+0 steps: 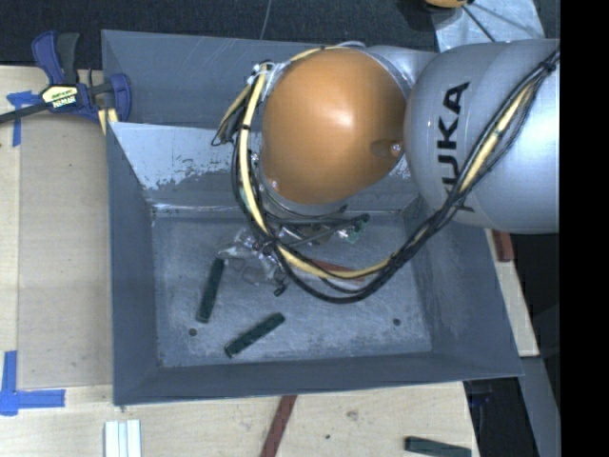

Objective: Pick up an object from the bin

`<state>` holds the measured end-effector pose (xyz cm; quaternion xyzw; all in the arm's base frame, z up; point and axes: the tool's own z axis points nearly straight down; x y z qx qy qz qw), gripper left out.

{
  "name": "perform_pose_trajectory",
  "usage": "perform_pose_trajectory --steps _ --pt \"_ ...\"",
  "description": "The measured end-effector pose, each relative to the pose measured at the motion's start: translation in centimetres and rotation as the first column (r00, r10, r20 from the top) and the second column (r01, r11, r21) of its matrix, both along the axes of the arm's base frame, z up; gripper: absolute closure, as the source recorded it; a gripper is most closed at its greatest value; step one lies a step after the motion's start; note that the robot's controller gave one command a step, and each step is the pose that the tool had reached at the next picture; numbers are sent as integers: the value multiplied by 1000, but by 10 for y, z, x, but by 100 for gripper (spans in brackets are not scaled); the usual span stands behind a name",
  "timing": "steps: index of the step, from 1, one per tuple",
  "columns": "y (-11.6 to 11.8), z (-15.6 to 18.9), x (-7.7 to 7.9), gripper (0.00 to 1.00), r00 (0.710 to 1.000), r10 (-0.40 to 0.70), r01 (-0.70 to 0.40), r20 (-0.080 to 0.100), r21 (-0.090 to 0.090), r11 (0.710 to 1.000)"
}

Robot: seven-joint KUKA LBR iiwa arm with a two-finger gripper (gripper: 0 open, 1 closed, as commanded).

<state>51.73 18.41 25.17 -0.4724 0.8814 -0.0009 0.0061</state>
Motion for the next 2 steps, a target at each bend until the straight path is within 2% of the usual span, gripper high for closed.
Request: perform_pose_trajectory --steps 1,2 --pt "0 -4 -2 100 1000 0 0 -9 -2 1000" --pt "10 -51 0 100 996 -94 94 -5 0 996"
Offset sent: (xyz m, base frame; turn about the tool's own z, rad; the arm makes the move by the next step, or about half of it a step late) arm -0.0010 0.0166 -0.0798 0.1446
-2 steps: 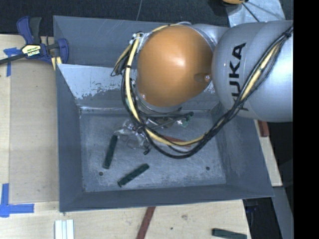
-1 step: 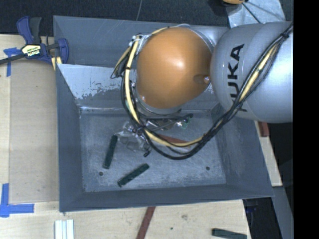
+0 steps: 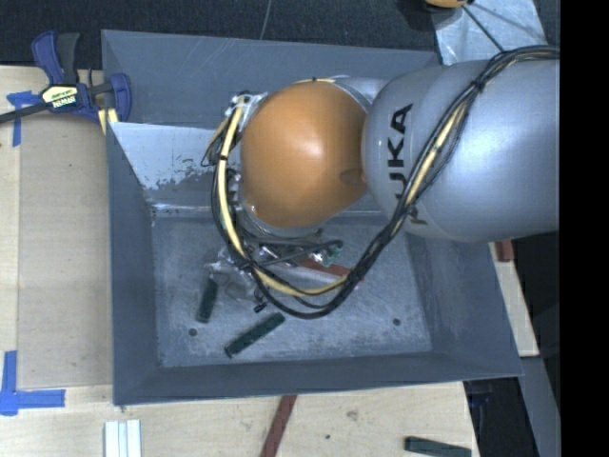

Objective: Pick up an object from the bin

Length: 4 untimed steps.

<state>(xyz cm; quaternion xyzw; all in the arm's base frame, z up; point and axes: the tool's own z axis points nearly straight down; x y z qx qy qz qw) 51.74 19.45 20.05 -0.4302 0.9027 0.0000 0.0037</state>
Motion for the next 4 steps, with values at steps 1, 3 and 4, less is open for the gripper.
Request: perform_pose_trajectory --steps 1,3,4 --pt "-11 -41 -8 0 999 -40 40 -4 -1 999" --pt "-10 -130 35 100 998 56 -56 -4 0 998" --pt "-10 -130 35 100 998 55 -55 -4 0 998"
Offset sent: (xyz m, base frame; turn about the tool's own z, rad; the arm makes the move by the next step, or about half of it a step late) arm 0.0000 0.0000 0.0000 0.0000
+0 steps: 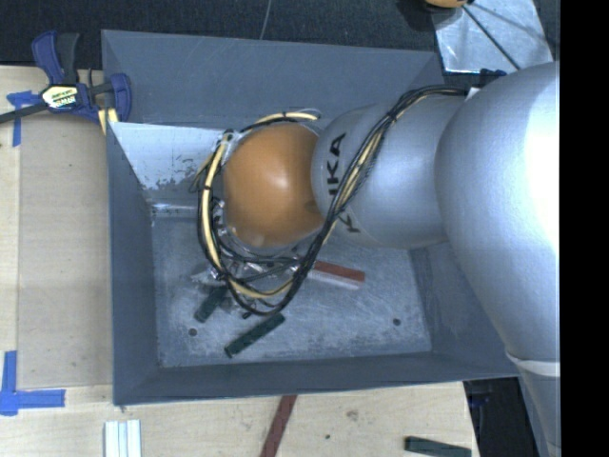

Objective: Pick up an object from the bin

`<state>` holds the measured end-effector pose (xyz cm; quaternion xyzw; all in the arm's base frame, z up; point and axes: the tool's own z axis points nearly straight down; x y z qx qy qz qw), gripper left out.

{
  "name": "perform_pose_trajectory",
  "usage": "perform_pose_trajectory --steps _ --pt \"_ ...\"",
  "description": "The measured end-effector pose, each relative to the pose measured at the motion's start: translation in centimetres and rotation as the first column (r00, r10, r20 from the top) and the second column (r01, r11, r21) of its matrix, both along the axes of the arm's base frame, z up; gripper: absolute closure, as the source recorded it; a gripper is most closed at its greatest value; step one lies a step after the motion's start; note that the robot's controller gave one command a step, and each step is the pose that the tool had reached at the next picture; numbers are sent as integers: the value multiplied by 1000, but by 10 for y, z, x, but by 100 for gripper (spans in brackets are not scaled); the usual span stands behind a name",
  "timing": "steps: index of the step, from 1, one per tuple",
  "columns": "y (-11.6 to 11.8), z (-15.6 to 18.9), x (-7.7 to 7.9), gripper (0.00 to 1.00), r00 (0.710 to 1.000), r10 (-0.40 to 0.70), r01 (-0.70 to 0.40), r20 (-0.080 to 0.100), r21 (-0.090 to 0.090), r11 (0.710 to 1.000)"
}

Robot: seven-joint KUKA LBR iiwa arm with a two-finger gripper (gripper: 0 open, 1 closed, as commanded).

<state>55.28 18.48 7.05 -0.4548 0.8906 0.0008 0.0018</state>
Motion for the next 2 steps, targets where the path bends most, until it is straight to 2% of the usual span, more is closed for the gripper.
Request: perform_pose_trajectory --steps 1,2 --pt "0 3 -1 100 1000 3 -3 -3 -1 1000" --pt "3 20 -6 100 946 325 -325 -1 -2 946"
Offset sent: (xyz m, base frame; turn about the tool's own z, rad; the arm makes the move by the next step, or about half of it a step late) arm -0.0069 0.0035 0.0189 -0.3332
